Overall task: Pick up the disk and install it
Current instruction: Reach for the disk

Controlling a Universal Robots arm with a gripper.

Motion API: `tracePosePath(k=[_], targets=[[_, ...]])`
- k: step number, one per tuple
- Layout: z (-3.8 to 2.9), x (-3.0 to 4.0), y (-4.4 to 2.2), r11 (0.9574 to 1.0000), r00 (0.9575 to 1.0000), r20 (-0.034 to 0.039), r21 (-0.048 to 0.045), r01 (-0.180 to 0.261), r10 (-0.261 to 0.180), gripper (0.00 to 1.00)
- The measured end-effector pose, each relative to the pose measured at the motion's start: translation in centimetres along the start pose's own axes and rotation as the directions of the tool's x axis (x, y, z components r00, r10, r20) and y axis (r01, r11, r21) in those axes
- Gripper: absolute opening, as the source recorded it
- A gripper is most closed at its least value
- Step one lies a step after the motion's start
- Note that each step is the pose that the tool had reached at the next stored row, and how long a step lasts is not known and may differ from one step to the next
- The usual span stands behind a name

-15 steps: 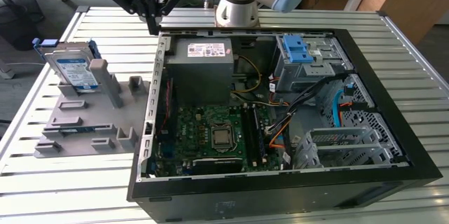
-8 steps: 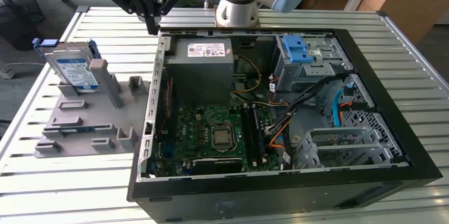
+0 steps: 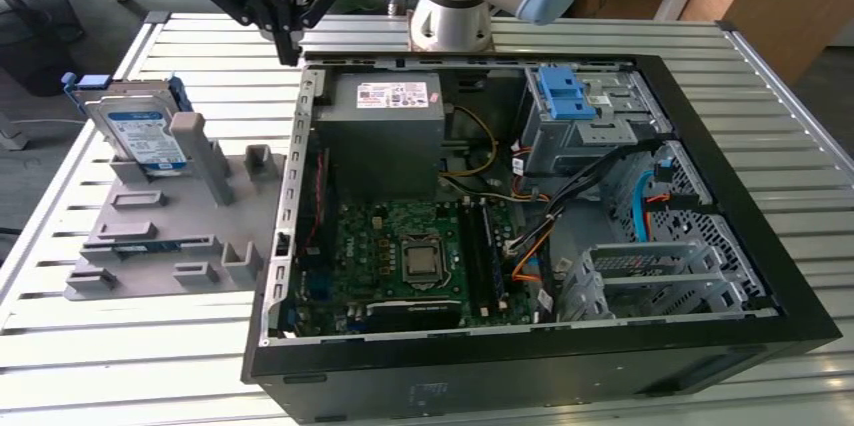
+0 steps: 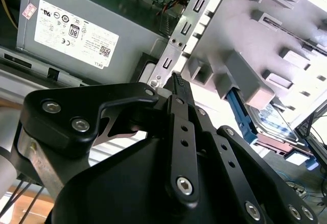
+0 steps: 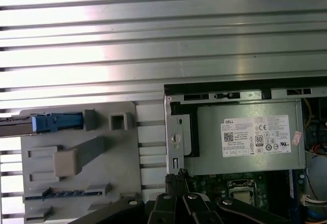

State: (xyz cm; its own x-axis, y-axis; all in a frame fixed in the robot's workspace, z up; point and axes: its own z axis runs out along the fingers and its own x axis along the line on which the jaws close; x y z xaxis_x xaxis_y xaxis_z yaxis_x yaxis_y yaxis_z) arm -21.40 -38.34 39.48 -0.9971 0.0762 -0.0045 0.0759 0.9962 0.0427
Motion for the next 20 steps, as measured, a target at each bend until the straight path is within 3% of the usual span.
tracePosePath(k=[20], targets=[[0.02, 0.61, 0.33, 1.0000, 1.0000, 0.0000, 0.0000, 0.000, 0.000, 0.11]])
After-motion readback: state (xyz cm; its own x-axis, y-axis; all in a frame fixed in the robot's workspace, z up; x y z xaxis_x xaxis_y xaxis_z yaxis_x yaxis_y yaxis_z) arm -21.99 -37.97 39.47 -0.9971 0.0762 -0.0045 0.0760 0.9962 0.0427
